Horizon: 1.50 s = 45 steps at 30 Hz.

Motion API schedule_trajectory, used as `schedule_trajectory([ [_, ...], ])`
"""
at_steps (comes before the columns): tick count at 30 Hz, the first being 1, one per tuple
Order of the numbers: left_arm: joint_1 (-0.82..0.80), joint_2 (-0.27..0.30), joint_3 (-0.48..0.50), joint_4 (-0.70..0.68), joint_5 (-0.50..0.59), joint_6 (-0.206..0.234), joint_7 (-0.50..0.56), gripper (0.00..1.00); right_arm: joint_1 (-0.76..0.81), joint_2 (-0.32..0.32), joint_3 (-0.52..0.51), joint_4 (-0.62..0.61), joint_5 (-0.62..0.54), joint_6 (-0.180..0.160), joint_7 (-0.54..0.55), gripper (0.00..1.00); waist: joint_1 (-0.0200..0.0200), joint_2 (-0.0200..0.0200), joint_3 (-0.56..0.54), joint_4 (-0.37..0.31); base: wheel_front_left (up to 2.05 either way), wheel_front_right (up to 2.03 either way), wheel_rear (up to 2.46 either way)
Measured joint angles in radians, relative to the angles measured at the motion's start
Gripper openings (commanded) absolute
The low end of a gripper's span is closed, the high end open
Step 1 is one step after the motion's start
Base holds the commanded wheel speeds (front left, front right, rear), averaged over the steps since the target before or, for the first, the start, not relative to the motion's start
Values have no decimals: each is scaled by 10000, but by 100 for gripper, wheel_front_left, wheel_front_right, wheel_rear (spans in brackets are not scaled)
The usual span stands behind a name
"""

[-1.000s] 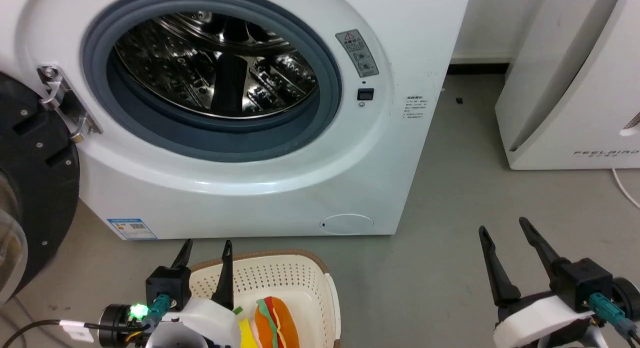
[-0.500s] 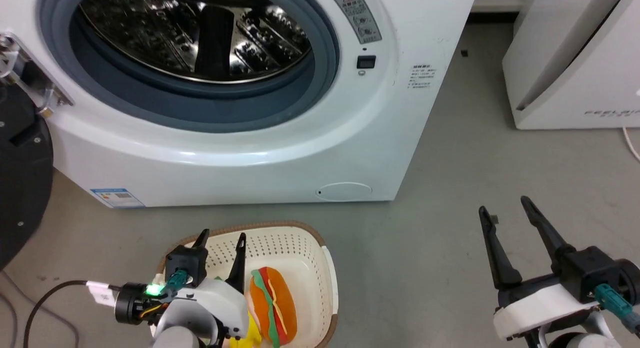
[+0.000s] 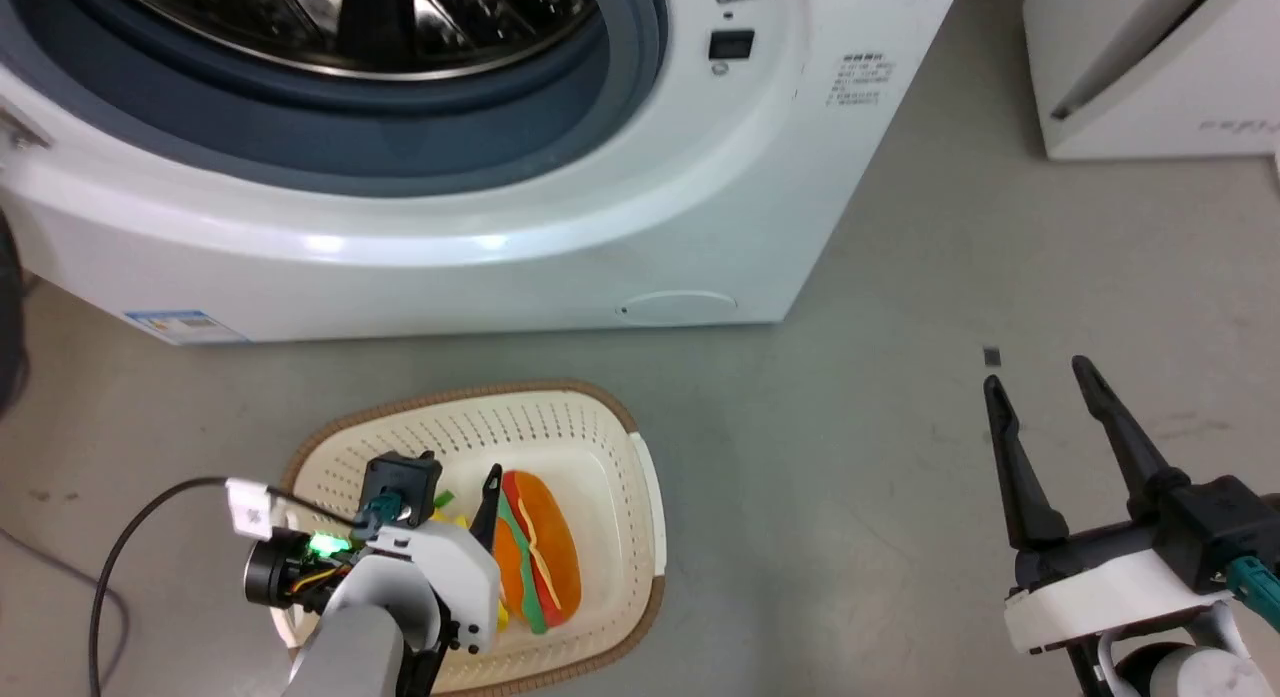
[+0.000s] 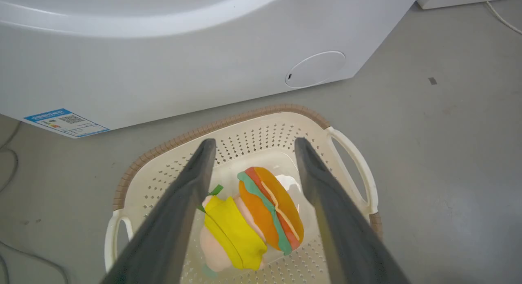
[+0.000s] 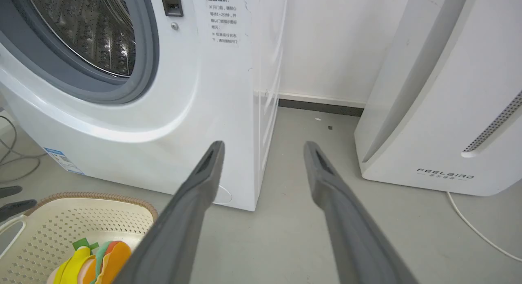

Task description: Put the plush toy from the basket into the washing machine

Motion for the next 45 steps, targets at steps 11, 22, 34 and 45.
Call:
schedule_trajectory([
  [11,-1149,407,-918,1398,-209,-174,798,100,-206,0,-174,-267,98,0,-234,100,0,0,1206,-217,0,0,0],
  [22,-2228,855,-1885,2566,-673,-268,1421,100,-354,0,-330,-512,201,0,-449,100,1,0,2426,-379,0,0,0],
  [34,-3359,1193,-2391,3712,-1398,-366,1641,100,-550,0,-531,-840,261,0,-688,100,1,0,3666,-458,0,0,0],
  [45,-4528,1223,-3012,4832,-1847,-523,1532,100,-692,0,-602,-1089,270,0,-894,100,1,0,4823,-506,0,0,0],
])
